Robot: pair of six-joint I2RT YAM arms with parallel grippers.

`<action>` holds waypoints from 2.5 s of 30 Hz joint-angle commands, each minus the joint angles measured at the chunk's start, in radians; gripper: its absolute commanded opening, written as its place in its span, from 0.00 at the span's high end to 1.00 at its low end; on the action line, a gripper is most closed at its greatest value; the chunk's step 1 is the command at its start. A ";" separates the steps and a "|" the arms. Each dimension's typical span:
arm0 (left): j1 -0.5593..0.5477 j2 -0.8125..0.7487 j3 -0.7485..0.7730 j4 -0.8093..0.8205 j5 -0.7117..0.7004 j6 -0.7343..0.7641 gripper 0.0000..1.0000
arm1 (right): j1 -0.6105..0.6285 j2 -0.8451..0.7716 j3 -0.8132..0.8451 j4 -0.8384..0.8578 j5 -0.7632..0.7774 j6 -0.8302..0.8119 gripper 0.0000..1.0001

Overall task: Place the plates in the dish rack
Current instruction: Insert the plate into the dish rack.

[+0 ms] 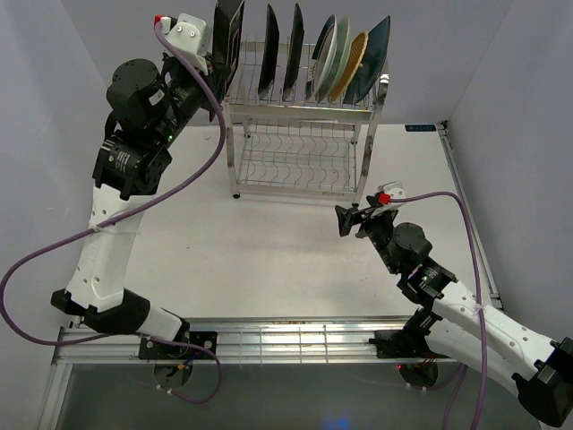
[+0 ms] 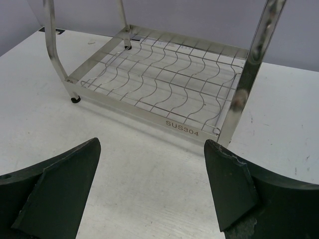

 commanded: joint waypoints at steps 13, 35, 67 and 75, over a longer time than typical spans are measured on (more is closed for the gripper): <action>0.121 0.108 0.138 0.368 0.085 -0.064 1.00 | -0.002 -0.007 -0.009 0.055 -0.002 -0.014 0.10; 0.312 0.149 0.075 0.509 0.341 -0.327 1.00 | -0.002 0.005 -0.003 0.046 -0.023 -0.016 0.10; 0.290 0.286 0.183 0.299 0.400 -0.276 1.00 | -0.002 0.014 0.003 0.035 -0.014 -0.016 0.10; 0.143 0.321 0.187 0.268 0.300 -0.189 1.00 | -0.002 0.013 0.005 0.032 -0.014 -0.016 0.10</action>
